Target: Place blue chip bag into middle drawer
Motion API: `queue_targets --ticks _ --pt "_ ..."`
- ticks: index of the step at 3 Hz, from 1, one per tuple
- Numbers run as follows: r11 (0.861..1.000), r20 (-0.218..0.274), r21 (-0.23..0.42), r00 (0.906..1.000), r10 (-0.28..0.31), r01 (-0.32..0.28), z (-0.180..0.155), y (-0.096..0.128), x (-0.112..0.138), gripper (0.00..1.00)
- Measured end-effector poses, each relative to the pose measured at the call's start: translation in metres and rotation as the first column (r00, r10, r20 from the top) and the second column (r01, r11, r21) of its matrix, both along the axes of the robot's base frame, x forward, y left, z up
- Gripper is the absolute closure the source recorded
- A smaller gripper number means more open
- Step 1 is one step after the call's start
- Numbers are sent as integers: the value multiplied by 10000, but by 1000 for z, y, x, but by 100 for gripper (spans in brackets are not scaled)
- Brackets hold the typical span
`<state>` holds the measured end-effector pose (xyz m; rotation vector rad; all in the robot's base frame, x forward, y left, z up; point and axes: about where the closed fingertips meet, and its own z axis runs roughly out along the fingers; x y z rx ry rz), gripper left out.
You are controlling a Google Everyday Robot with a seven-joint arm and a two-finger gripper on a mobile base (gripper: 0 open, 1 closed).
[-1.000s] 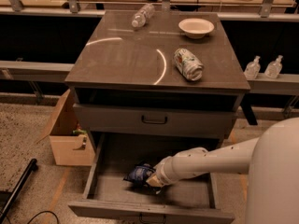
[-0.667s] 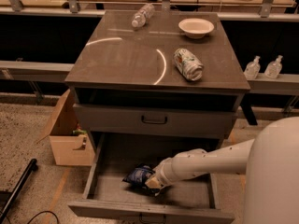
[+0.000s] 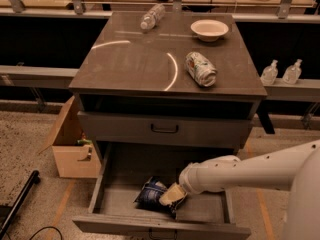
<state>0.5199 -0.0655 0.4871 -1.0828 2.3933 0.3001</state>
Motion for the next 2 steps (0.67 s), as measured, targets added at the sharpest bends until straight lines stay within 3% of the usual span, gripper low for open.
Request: queue_targets --ticks 1,2 --pt "9924 389 -159 9919 -1212 1219 54 -47 -8 0" --pt "9717 325 -694 9740 -2241 2259 102 -91 -21 0"
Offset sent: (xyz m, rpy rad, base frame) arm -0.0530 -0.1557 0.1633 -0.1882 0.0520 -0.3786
